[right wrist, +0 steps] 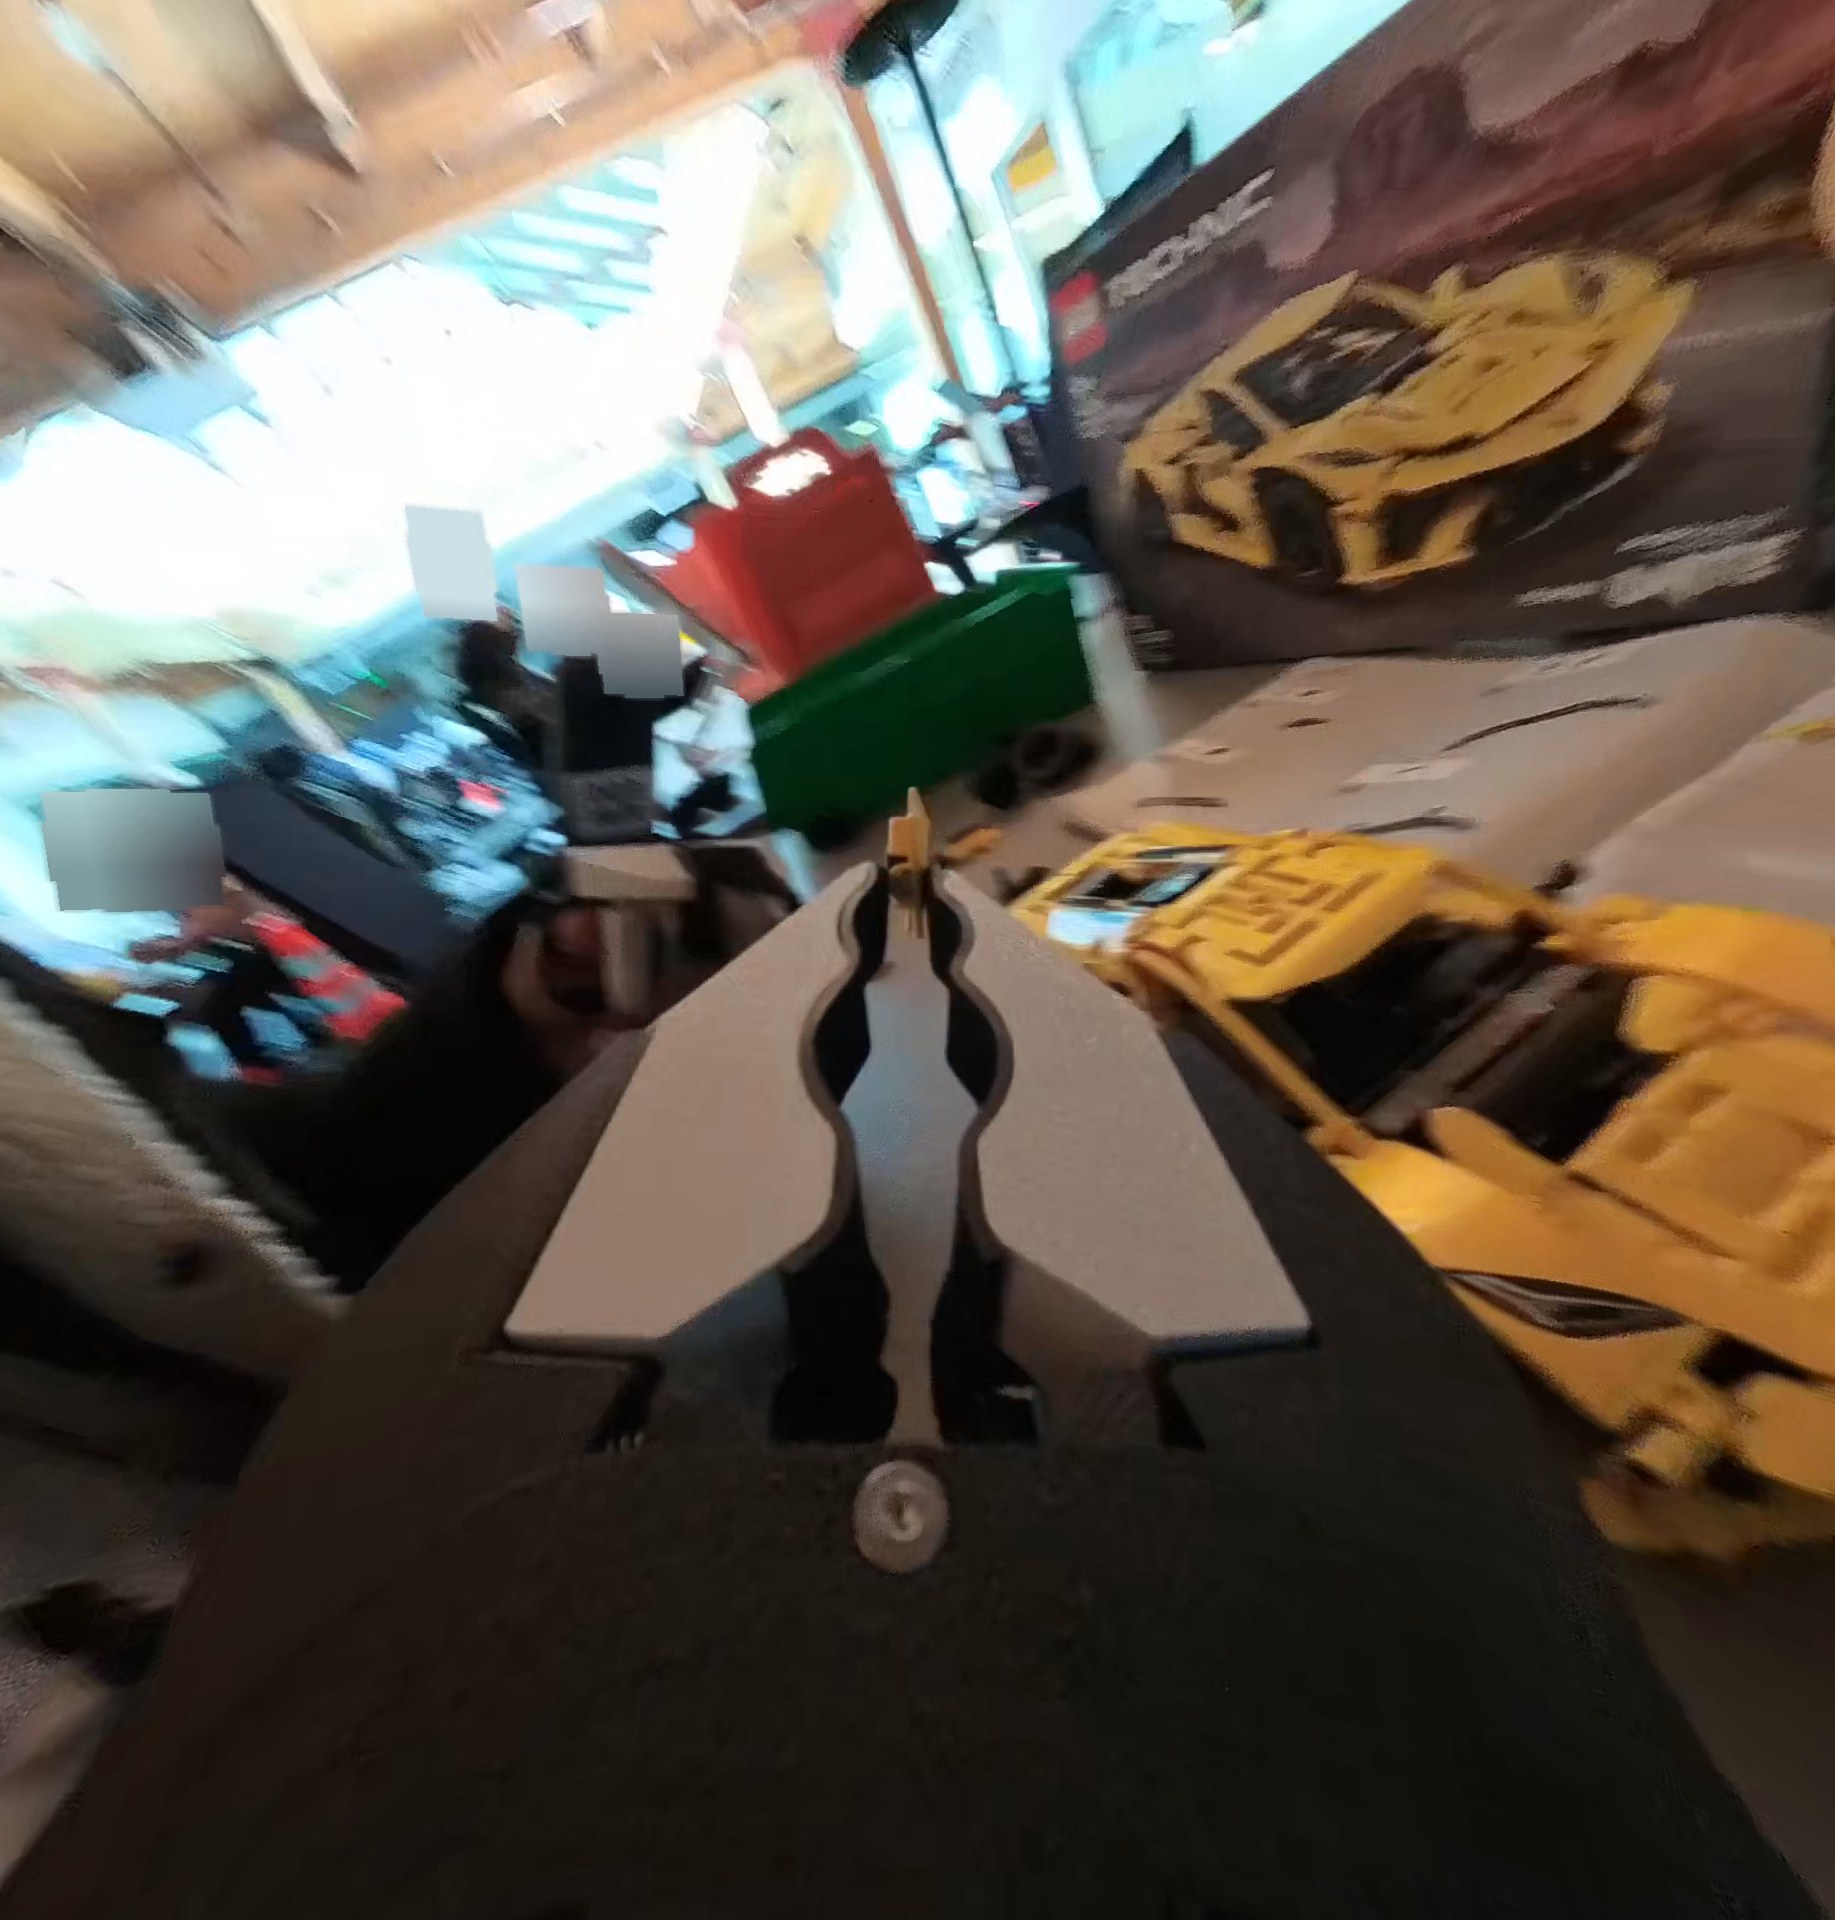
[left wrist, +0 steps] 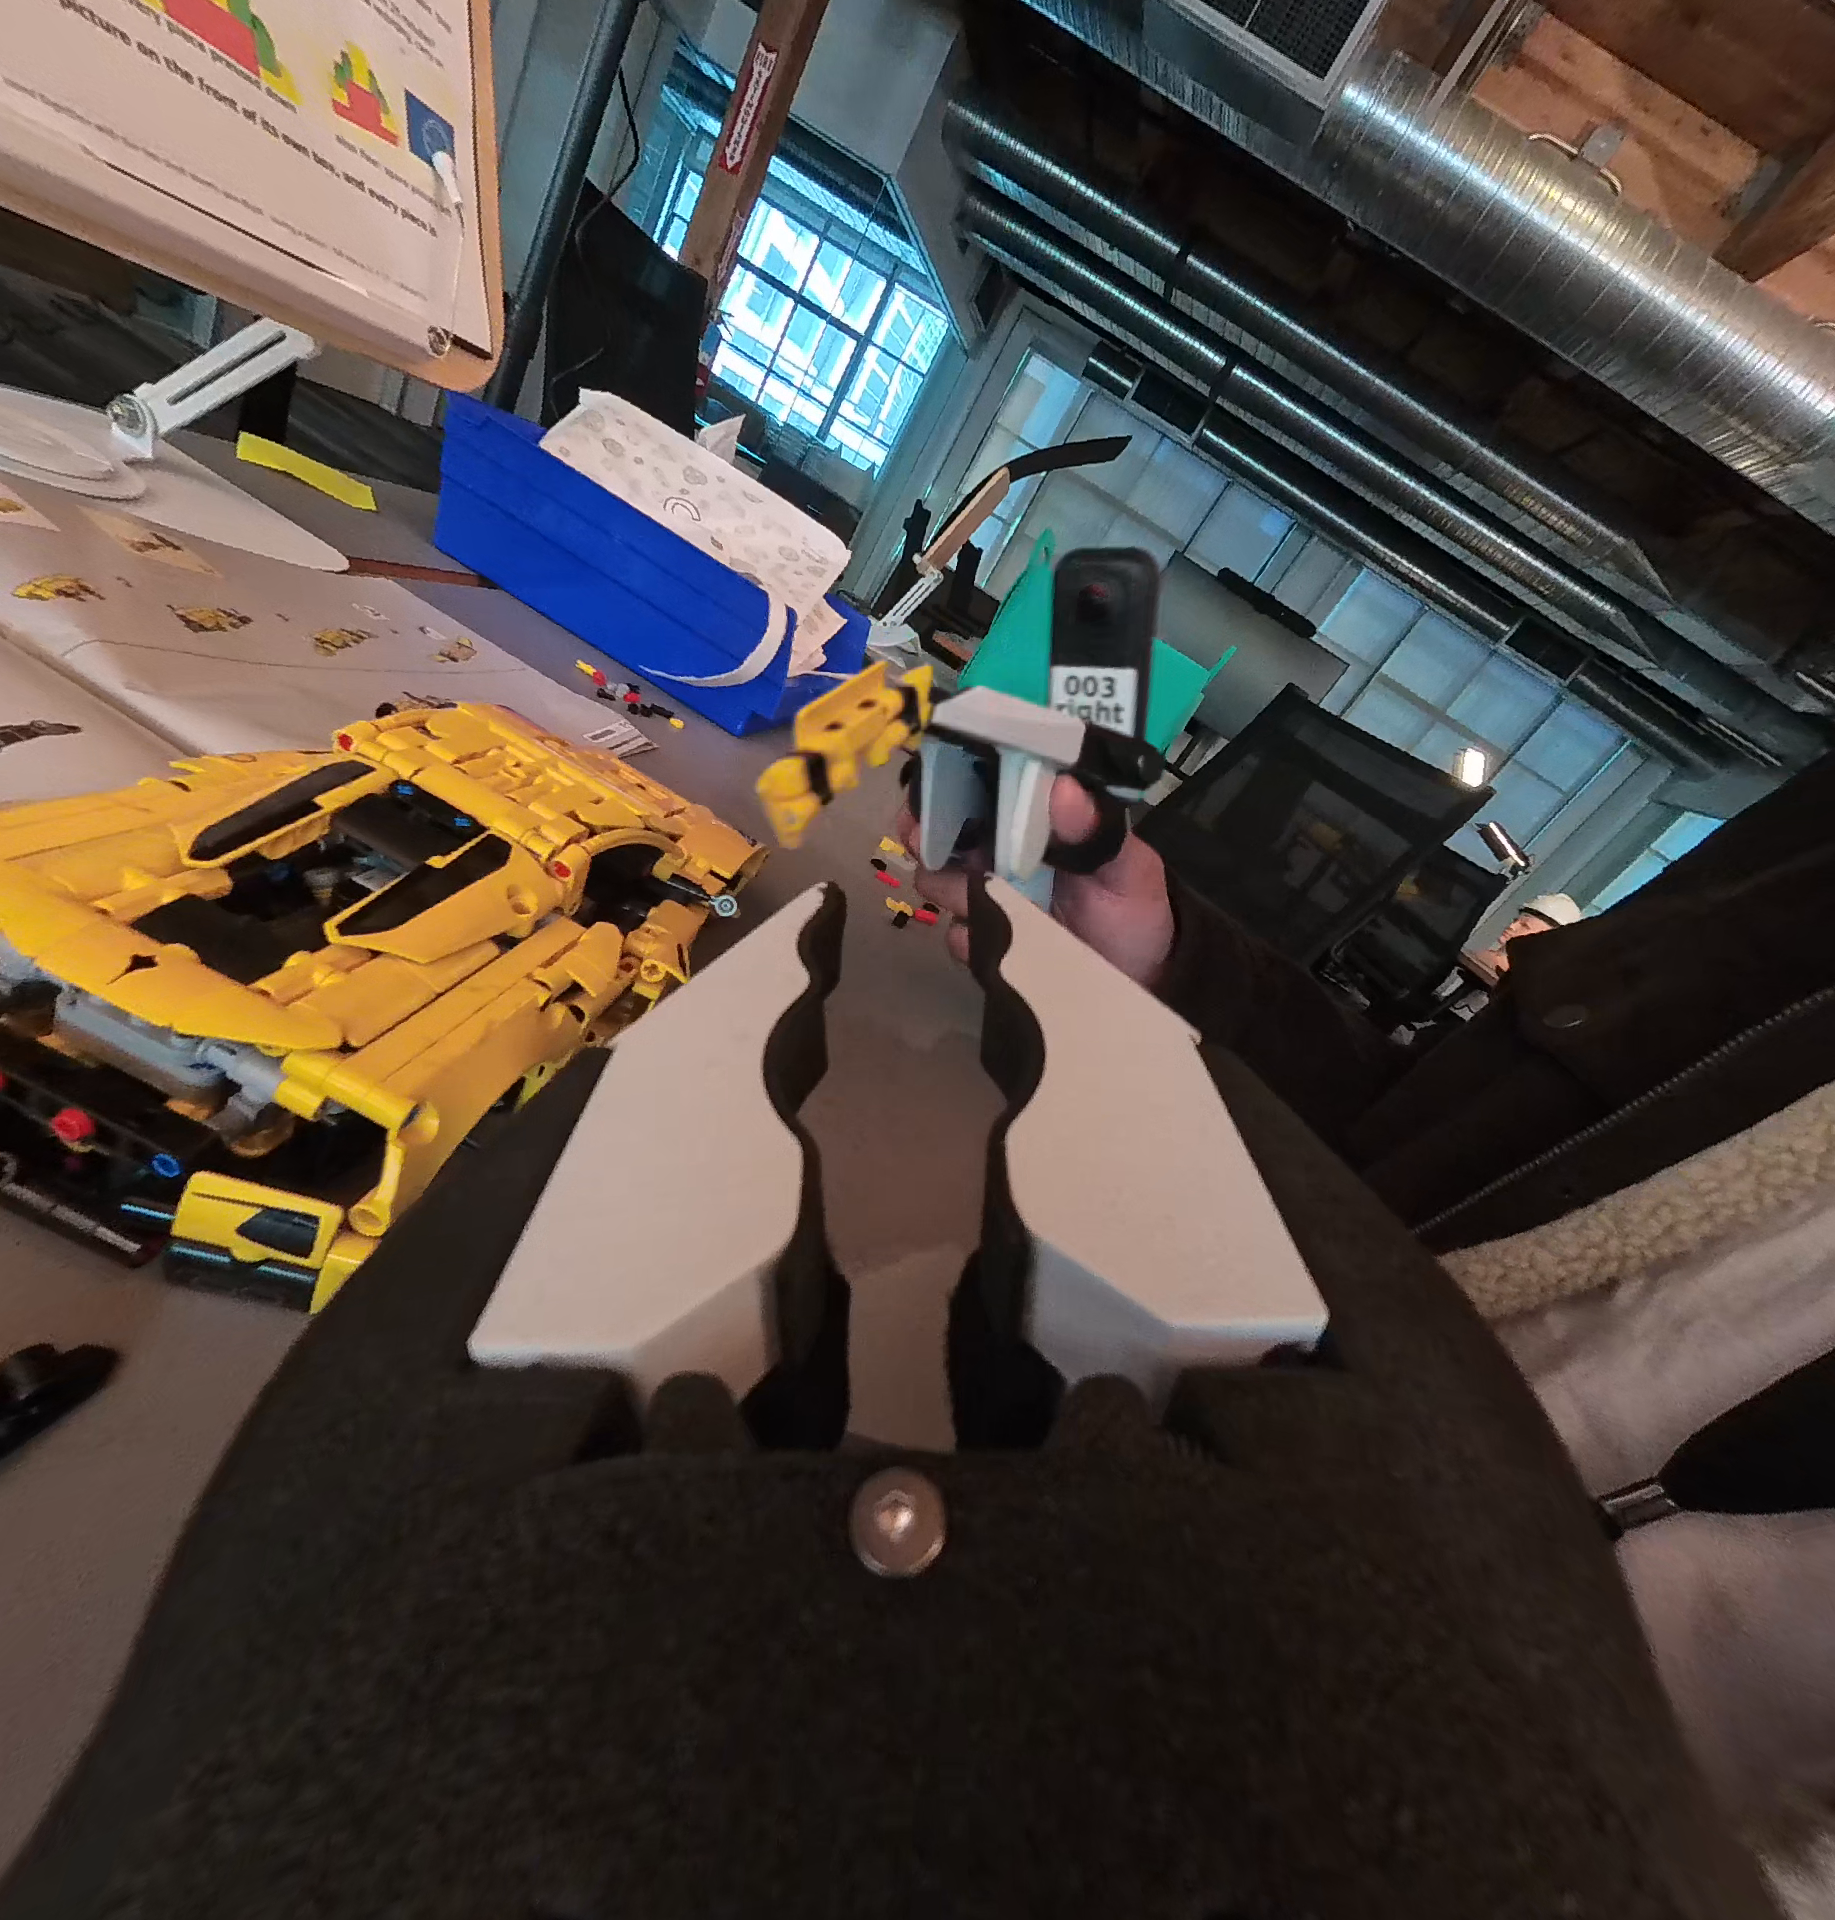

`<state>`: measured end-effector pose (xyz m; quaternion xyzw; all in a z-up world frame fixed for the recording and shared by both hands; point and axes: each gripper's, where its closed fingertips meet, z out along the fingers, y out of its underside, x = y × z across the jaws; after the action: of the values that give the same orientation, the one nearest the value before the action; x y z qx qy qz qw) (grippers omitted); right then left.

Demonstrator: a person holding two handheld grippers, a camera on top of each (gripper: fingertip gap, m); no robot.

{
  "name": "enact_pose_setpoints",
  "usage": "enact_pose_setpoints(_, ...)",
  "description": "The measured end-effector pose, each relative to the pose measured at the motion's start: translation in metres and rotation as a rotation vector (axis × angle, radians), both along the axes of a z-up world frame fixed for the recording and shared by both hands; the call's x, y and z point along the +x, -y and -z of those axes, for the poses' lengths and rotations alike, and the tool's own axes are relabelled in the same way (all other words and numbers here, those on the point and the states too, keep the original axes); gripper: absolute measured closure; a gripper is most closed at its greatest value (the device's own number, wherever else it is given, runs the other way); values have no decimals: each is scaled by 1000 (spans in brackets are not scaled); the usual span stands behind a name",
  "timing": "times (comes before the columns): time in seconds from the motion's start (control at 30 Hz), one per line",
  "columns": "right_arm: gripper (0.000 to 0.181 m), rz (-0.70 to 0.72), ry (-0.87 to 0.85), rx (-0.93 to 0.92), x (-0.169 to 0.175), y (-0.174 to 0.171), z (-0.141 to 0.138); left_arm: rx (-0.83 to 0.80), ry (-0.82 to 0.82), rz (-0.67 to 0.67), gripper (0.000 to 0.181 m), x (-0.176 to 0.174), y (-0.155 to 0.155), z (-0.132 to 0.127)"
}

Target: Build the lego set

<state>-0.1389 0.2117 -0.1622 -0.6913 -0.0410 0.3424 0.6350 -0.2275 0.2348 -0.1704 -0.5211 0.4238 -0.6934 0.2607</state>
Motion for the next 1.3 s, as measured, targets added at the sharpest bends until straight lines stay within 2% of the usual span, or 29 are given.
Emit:
enact_pose_setpoints(0.1, 174, 164, 361, -25, 7, -5, 17, -13, 5, -6, 158, 0, -2, -1)
enact_pose_setpoints(0.2, 174, 141, 754, -155, -2, 2, 50, -28, 2, -7, 158, -1, -4, 0)
enact_pose_setpoints(0.27, 173, 116, 957, -229, -5, 12, 56, -40, 1, -10, 158, -1, -6, 0)
enact_pose_setpoints(0.37, 174, 15, 1105, -391, -10, 33, 64, -59, 6, -9, 158, -1, -7, -1)
enact_pose_setpoints(0.5, 173, -26, 1247, -487, -11, 54, 78, -68, -2, -2, 158, 0, -6, 0)
enact_pose_setpoints(0.77, 173, -60, 1372, -496, -50, 62, 109, -36, -17, -10, 158, 2, -4, 3)
enact_pose_setpoints(0.87, 173, -96, 1325, -498, -66, 61, 116, -21, -26, -14, 158, 2, -4, 5)
enact_pose_setpoints(0.97, 172, -117, 1292, -534, -65, 62, 127, -4, -34, -21, 158, 2, -3, 7)
enact_pose_setpoints(1.07, 168, -151, 1193, -532, -68, 63, 129, 37, -90, -20, 158, 3, -2, 14)
enact_pose_setpoints(1.13, 164, -211, 1056, -507, -78, 66, 123, 108, -196, 1, 158, 2, 2, 30)
enact_pose_setpoints(1.3, 150, -334, 746, -432, -70, 63, 106, 494, -550, 215, 158, -28, 37, 82)
